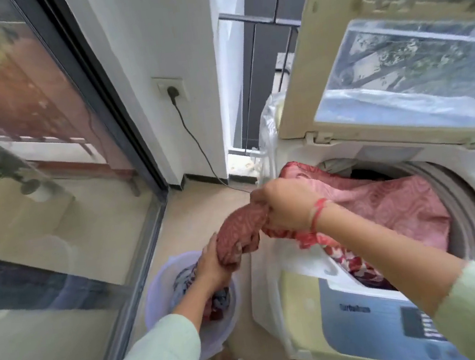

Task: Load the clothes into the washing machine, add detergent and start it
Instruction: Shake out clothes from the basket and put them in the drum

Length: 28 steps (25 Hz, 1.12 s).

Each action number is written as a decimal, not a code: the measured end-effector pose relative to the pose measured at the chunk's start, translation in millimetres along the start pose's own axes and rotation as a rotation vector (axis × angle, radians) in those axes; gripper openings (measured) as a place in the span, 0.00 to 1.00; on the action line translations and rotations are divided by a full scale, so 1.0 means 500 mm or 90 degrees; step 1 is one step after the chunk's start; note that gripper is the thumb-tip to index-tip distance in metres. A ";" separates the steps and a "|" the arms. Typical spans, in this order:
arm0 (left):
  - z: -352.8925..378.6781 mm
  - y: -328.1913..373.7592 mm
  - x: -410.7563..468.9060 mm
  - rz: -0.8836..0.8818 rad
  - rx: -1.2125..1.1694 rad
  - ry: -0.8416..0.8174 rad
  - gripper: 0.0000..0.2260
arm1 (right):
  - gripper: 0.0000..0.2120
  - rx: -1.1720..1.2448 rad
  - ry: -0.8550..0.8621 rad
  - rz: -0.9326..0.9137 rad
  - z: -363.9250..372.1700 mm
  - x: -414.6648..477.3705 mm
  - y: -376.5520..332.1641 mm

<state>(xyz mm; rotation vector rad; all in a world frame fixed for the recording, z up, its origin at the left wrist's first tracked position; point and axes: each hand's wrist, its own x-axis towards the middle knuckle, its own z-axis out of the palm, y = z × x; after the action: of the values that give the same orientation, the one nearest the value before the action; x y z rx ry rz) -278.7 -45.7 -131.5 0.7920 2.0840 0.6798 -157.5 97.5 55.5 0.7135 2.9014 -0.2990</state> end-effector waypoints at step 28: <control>-0.047 -0.062 0.062 -0.008 0.316 -0.157 0.55 | 0.48 -0.261 -0.357 0.105 0.077 0.108 0.002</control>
<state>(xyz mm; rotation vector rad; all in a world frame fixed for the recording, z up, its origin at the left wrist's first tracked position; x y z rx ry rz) -322.5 -48.5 -154.9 1.0711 2.0443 0.0406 -201.2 113.9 8.1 0.6594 2.2545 0.1050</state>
